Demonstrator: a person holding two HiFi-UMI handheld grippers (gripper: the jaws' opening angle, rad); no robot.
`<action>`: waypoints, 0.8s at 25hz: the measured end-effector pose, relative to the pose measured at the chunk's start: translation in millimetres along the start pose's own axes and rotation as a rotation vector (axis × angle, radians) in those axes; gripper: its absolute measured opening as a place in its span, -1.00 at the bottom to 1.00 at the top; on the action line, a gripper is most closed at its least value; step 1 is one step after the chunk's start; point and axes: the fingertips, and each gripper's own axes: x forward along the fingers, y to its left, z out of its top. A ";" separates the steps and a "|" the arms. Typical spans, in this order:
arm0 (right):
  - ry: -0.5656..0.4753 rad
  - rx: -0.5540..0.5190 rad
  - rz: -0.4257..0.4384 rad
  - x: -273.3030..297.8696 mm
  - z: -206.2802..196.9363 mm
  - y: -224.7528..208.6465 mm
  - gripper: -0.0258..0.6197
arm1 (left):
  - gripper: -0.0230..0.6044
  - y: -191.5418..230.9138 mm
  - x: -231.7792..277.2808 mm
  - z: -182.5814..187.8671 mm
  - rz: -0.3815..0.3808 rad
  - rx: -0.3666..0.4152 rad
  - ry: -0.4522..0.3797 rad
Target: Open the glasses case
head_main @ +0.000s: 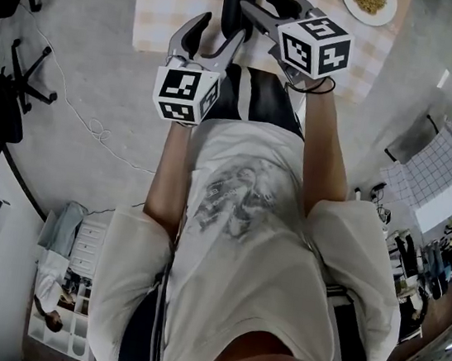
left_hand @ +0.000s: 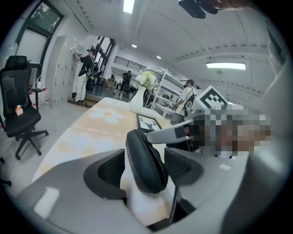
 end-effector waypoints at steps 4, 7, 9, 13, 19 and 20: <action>0.003 0.006 0.005 -0.5 0.1 -0.7 -0.34 | -0.05 7.8 9.8 8.9 0.021 0.002 0.004; 0.005 0.011 0.009 -1.8 -0.6 -1.6 -0.34 | -0.10 15.9 15.9 6.2 0.047 -0.011 0.031; 0.005 0.014 0.011 -2.8 -0.9 -2.2 -0.34 | -0.08 17.7 17.1 5.6 0.048 -0.013 0.043; 0.008 0.016 0.004 -5.4 -1.1 -3.0 -0.34 | -0.10 17.0 17.8 4.5 0.065 0.020 0.069; 0.027 -0.023 -0.057 -8.6 1.6 0.0 -0.34 | -0.24 7.4 22.1 2.3 0.061 0.041 0.082; 0.029 -0.031 -0.066 -8.9 2.5 1.0 -0.34 | -0.23 5.7 23.0 2.5 0.056 0.044 0.082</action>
